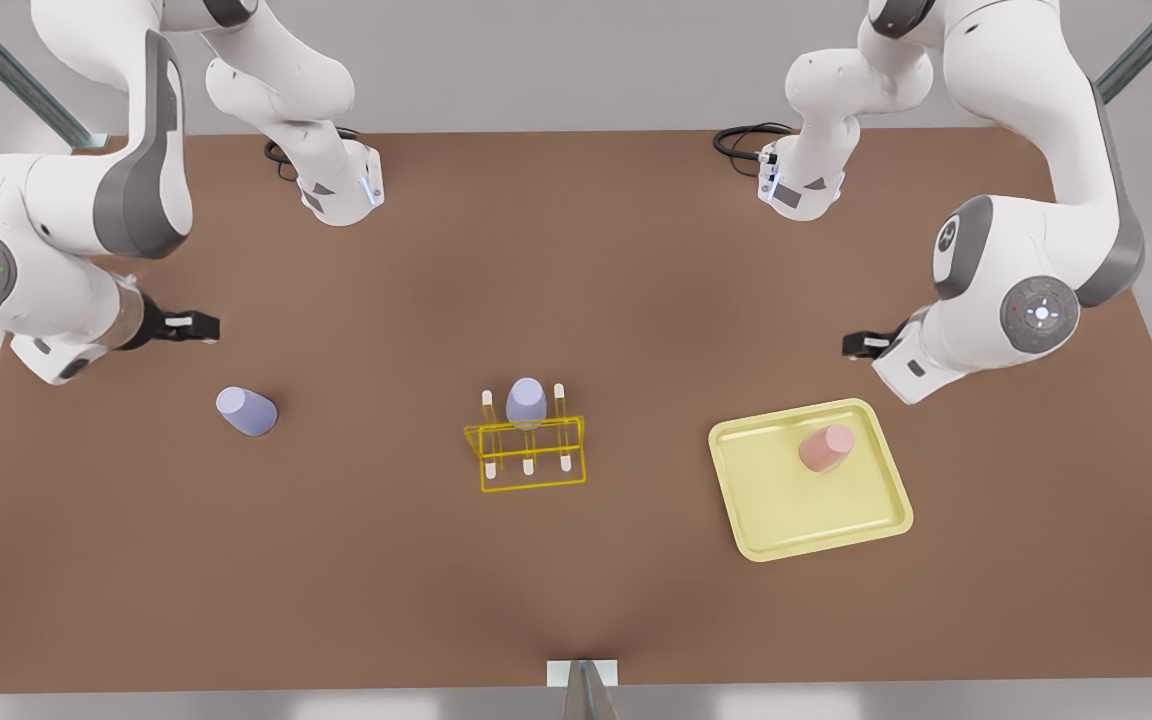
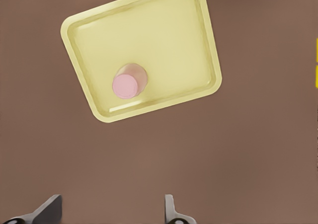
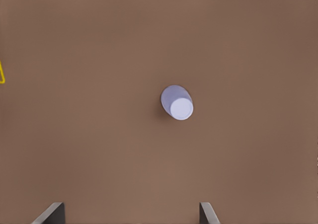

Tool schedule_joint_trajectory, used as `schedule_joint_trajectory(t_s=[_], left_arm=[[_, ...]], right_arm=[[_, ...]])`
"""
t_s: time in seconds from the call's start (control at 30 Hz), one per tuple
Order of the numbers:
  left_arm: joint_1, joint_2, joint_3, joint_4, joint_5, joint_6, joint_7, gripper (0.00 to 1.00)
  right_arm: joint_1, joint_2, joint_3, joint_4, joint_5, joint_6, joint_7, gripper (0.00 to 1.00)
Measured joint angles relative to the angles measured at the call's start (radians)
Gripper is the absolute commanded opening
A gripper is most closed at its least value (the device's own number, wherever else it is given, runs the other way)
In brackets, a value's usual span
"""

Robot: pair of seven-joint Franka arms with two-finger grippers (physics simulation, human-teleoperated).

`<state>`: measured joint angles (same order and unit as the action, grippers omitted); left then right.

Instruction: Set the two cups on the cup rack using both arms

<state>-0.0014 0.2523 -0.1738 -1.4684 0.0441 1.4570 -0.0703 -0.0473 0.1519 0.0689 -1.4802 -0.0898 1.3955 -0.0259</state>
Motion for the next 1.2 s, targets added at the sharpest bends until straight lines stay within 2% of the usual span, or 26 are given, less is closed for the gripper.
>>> schedule_joint_trajectory(t_s=[0.1, 0.23, 0.3, 0.4, 0.53, 0.77, 1.13, 1.17, 1.2], left_arm=[[-0.001, 0.022, 0.010, -0.031, -0.004, 0.087, -0.013, 1.00], [0.012, 0.195, 0.027, -0.091, 0.015, 0.292, -0.027, 1.00], [0.011, 0.197, 0.061, -0.219, 0.023, 0.428, -0.032, 1.00], [0.008, 0.199, 0.078, -0.332, 0.029, 0.598, -0.039, 1.00], [0.001, 0.205, 0.080, -0.391, 0.028, 0.748, -0.047, 1.00], [-0.006, 0.273, 0.080, -0.402, 0.027, 0.864, -0.056, 1.00], [-0.005, 0.303, 0.080, -0.438, 0.026, 0.936, -0.066, 1.00], [-0.006, 0.303, 0.080, -0.438, 0.026, 0.938, -0.067, 0.84], [-0.006, 0.300, 0.080, -0.438, 0.027, 0.939, -0.069, 0.82]], right_arm=[[0.001, 0.016, 0.000, -0.009, -0.019, 0.047, -0.006, 1.00], [-0.057, 0.169, 0.001, -0.070, -0.021, 0.170, -0.023, 1.00], [-0.107, 0.200, 0.001, -0.154, -0.001, 0.262, -0.031, 1.00], [-0.140, 0.224, 0.001, -0.232, 0.029, 0.396, -0.044, 1.00], [-0.165, 0.214, 0.002, -0.337, 0.084, 0.566, -0.058, 1.00], [-0.195, 0.086, -0.002, -0.601, 0.116, 0.785, -0.082, 1.00], [-0.209, 0.120, -0.004, -0.692, 0.106, 0.922, -0.106, 1.00], [-0.209, 0.124, -0.004, -0.693, 0.106, 0.928, -0.107, 1.00], [-0.210, 0.128, -0.004, -0.694, 0.106, 0.933, -0.109, 1.00]])
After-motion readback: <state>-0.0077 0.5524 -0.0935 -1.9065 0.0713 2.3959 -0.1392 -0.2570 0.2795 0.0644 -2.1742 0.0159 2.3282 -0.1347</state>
